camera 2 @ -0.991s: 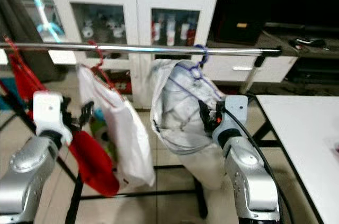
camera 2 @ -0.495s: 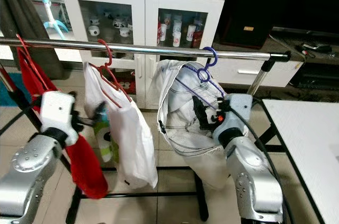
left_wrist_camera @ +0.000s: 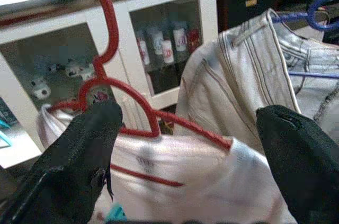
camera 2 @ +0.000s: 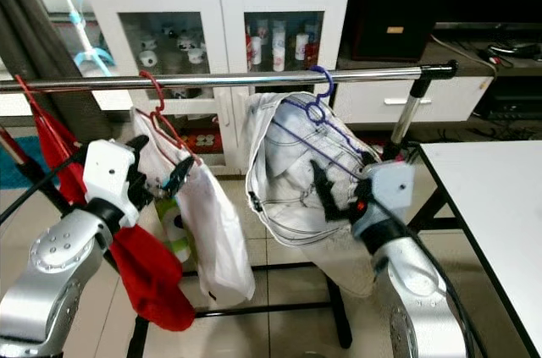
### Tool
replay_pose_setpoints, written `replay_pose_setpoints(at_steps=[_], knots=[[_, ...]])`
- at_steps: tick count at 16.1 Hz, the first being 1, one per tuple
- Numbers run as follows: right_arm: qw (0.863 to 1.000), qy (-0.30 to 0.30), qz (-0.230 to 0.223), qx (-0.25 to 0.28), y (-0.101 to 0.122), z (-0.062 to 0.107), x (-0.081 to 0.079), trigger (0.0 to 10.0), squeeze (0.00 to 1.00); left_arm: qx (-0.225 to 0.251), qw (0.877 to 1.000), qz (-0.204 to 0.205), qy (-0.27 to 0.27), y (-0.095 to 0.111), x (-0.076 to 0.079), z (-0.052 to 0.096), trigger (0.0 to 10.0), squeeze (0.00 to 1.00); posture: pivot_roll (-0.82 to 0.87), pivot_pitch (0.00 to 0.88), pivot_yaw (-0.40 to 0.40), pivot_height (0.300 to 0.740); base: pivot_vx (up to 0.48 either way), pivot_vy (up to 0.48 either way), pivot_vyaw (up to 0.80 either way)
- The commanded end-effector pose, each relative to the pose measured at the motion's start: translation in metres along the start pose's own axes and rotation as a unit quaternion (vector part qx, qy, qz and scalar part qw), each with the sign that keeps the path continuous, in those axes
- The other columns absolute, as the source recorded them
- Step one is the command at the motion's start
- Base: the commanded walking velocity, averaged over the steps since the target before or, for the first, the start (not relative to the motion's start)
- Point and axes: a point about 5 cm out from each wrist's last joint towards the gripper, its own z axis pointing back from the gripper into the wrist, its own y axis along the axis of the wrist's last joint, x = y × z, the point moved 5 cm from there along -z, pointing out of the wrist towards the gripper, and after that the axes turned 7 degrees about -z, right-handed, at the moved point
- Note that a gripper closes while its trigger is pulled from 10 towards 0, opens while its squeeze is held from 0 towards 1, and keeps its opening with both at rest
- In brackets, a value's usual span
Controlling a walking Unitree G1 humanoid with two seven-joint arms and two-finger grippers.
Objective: Hang hanger
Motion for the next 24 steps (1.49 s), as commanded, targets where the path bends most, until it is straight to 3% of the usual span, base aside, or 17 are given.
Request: replay_pose_setpoints(at_steps=[1,5,9,13,14,16,18,20,24], knots=[[1.0,0.019,-0.003,0.011,0.005,-0.002,-0.007,10.0,1.0,0.001,1.0,0.0,0.002,0.0,0.0,0.005,10.0,0.0,-0.12,0.0,0.047,0.74,0.0,0.0,0.0],[0.997,0.07,-0.009,0.011,-0.003,0.0,-0.018,10.0,1.0,-0.008,1.0,0.014,0.02,-0.005,-0.002,0.019,10.0,0.0,-0.08,0.0,0.021,0.74,0.0,0.06,0.6],[0.996,0.084,-0.025,0.034,0.006,0.001,-0.021,10.0,1.0,-0.01,0.999,0.013,0.028,-0.005,-0.005,0.022,10.0,0.0,-0.08,0.0,0.022,0.74,0.0,0.302,0.6],[0.998,0.029,-0.049,0.037,0.006,0.0,-0.014,10.0,1.0,-0.005,1.0,0.002,0.02,-0.002,-0.005,0.014,10.0,0.0,-0.1,0.0,0.039,0.74,0.0,0.463,0.0],[0.996,0.003,-0.075,0.051,0.012,-0.002,-0.009,10.0,1.0,-0.005,1.0,-0.002,0.017,-0.001,-0.006,0.011,10.0,0.0,-0.1,0.0,0.04,0.74,0.0,0.45,0.0],[0.996,0.0,-0.076,0.057,0.017,-0.004,-0.01,10.0,1.0,-0.004,1.0,-0.008,0.017,-0.001,-0.008,0.007,10.0,0.0,-0.11,0.0,0.04,0.74,0.0,0.45,0.0],[0.995,0.014,-0.075,0.059,0.021,-0.007,-0.015,10.0,0.0,-0.002,1.0,-0.011,0.021,0.001,-0.011,0.003,10.0,0.0,-0.1,0.0,0.033,0.74,0.0,0.448,0.0],[0.995,0.009,-0.085,0.048,0.017,-0.01,-0.015,10.0,0.0,-0.002,1.0,-0.016,0.023,0.002,-0.012,0.001,10.0,0.0,-0.1,0.0,0.025,0.74,0.0,0.429,0.0],[0.996,-0.007,-0.084,0.023,0.009,-0.022,-0.016,10.0,0.0,-0.013,0.999,-0.029,0.038,0.0,-0.014,-0.003,10.0,0.0,-0.09,0.0,0.017,0.74,0.0,-0.195,0.0]])
